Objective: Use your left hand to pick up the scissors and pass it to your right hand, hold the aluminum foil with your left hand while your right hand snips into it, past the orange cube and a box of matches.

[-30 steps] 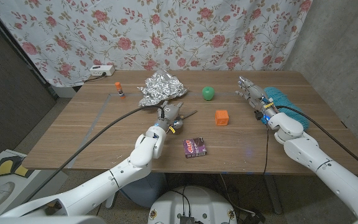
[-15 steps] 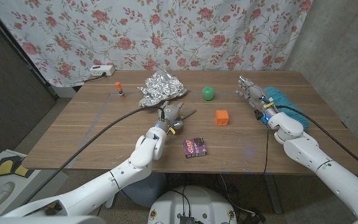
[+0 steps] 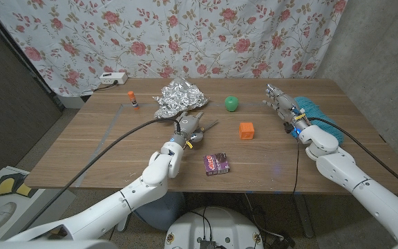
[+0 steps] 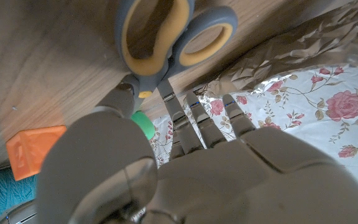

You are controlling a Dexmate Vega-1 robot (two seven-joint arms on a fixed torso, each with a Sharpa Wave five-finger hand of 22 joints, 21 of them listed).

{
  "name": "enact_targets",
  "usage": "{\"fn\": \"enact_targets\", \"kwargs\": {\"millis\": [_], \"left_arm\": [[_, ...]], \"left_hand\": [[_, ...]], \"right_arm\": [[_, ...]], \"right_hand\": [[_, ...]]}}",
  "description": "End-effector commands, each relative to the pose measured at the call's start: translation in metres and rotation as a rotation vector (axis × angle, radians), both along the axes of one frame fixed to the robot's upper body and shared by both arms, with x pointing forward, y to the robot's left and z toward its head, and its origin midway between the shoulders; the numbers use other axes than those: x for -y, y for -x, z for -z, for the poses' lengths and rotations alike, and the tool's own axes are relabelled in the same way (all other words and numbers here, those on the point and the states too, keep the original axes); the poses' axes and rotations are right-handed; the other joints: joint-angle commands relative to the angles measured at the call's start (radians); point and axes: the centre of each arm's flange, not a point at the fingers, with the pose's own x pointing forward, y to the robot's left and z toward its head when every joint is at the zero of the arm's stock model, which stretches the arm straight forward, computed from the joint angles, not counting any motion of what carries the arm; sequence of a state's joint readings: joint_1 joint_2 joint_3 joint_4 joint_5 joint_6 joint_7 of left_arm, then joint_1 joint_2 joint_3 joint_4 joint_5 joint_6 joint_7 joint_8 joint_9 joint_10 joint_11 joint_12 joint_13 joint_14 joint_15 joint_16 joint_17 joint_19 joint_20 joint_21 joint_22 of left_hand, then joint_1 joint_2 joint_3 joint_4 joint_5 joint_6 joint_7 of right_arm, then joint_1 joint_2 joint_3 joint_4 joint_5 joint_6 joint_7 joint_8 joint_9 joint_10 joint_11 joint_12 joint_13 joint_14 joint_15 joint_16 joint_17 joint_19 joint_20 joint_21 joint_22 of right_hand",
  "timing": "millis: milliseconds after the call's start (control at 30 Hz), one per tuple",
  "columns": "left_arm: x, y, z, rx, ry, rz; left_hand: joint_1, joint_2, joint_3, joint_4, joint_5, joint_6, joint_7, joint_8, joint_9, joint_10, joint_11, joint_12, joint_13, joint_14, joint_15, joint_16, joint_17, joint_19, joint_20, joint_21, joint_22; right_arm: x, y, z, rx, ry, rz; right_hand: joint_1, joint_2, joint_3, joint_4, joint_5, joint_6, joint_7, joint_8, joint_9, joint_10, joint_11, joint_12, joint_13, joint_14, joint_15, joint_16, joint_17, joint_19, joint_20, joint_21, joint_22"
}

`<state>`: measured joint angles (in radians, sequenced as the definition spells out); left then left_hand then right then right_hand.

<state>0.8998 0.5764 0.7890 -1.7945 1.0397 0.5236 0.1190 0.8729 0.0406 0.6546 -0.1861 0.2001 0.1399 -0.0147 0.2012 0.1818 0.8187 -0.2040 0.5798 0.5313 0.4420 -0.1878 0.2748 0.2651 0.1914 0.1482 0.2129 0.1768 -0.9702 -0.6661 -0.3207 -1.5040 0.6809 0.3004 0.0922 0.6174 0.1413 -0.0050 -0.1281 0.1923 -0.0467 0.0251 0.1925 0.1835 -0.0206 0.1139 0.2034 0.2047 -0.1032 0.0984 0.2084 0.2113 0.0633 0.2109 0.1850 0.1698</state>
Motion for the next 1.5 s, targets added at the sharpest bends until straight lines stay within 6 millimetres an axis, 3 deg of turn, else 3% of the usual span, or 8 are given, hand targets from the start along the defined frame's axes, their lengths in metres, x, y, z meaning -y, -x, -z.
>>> {"fn": "enact_targets", "kwargs": {"millis": [33, 633, 1500], "left_arm": [[-0.003, 0.001, -0.002, 0.029, 0.026, 0.006], [-0.015, 0.004, -0.014, 0.082, 0.055, 0.019], [-0.025, 0.005, -0.038, 0.185, 0.143, 0.099]], "left_hand": [[0.035, 0.007, 0.001, -0.006, 0.008, 0.008, -0.003, -0.006, 0.002, 0.028, -0.016, 0.019, 0.027, 0.029, -0.011, 0.014, 0.012, 0.012, -0.002, 0.0, 0.003], [0.061, -0.001, -0.027, 0.004, 0.004, 0.002, -0.005, -0.013, 0.002, 0.015, -0.017, 0.046, 0.061, 0.017, -0.017, 0.029, 0.044, 0.011, -0.001, -0.005, 0.003], [0.072, -0.006, -0.018, 0.008, 0.008, 0.004, -0.008, -0.015, 0.002, 0.002, -0.017, 0.064, 0.084, 0.02, -0.014, 0.025, 0.049, 0.021, -0.005, -0.004, 0.004]], "right_arm": [[0.001, 0.001, 0.0, 0.001, -0.008, -0.001], [0.001, 0.003, -0.001, 0.0, -0.013, 0.003], [0.005, 0.003, -0.002, 0.006, -0.026, 0.017]], "right_hand": [[-0.003, -0.008, 0.003, -0.004, 0.0, -0.009, 0.001, 0.0, 0.004, -0.007, 0.005, 0.001, 0.001, -0.011, 0.002, 0.006, 0.002, -0.005, 0.001, 0.004, 0.003], [-0.004, -0.008, 0.006, -0.003, 0.0, -0.011, -0.001, 0.0, 0.004, -0.012, 0.005, 0.0, 0.001, -0.012, 0.001, 0.006, 0.002, -0.006, 0.002, 0.004, 0.003], [-0.005, -0.009, 0.01, -0.003, 0.0, -0.012, -0.002, 0.0, 0.004, -0.018, 0.002, -0.001, 0.001, -0.015, 0.0, 0.005, 0.002, -0.008, 0.002, 0.004, 0.003]]}}
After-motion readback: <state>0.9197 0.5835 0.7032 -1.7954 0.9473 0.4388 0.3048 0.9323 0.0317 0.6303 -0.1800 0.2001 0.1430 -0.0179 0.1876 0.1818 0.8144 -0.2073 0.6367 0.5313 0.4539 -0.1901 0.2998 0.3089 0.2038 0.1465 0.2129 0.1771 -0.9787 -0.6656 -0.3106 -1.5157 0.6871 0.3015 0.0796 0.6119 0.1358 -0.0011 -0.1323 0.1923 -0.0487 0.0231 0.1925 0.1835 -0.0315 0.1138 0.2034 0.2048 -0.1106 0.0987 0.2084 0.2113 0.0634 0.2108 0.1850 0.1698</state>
